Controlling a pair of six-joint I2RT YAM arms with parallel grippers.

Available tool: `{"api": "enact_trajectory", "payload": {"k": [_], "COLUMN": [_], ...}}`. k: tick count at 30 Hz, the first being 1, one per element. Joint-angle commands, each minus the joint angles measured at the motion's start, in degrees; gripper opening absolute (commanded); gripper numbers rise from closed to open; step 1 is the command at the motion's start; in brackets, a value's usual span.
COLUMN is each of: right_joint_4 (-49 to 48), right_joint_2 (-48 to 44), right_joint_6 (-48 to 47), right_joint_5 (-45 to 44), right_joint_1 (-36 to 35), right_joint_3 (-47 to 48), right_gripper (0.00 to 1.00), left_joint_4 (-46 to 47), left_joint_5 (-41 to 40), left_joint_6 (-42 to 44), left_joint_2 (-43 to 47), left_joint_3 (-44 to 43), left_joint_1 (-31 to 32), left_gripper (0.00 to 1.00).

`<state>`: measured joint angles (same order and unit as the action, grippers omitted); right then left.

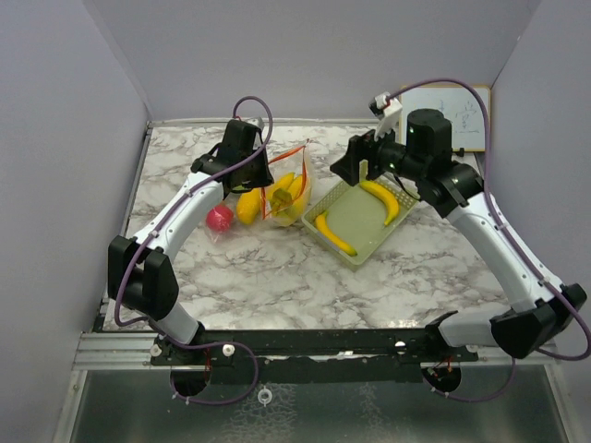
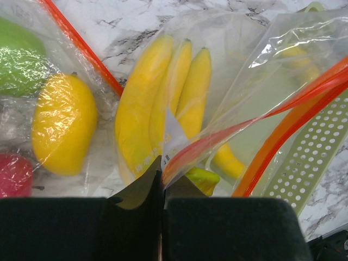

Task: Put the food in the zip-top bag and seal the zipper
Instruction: Pick up the fake fruit from the bin.

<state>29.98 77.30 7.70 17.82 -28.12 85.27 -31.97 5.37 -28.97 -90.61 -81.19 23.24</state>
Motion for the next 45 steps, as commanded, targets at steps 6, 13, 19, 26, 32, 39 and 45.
{"api": "enact_trajectory", "payload": {"k": [6,13,19,26,32,39,45], "right_joint_4": [-1.3,-6.7,-8.7,-12.4,-13.4,-11.6,-6.8], "right_joint_2": [-0.8,6.1,14.4,20.6,24.7,26.9,26.2], "right_joint_6": [-1.1,0.3,-0.8,-1.1,-0.2,1.8,4.3], "right_joint_5": [2.9,0.3,2.9,4.0,2.7,-6.7,-19.2], "right_joint_1": [-0.1,-0.2,-0.2,-0.4,-1.5,-3.3,-3.3], "right_joint_3": [-15.9,-21.4,-21.9,-23.9,-23.9,-25.5,-23.3], "right_gripper": [0.8,0.77,0.72,0.72,0.79,0.81,0.34], "left_joint_4": [1.0,4.5,4.1,3.9,3.7,3.8,4.3], "left_joint_5": [3.7,8.2,8.1,9.3,9.5,9.6,10.4], "left_joint_6": [0.4,-2.2,-1.4,-2.2,-2.4,-2.9,-3.1], "left_joint_2": [-0.3,-0.2,0.6,0.4,0.6,1.6,1.5], "left_joint_3": [-11.0,-6.3,-4.6,-5.3,-4.4,-2.9,-2.7], "left_joint_1": [-1.5,-1.8,-2.4,-3.2,-3.5,-4.4,-5.1], "left_gripper": [0.0,0.0,0.0,0.0,0.0,0.0,0.0]}}
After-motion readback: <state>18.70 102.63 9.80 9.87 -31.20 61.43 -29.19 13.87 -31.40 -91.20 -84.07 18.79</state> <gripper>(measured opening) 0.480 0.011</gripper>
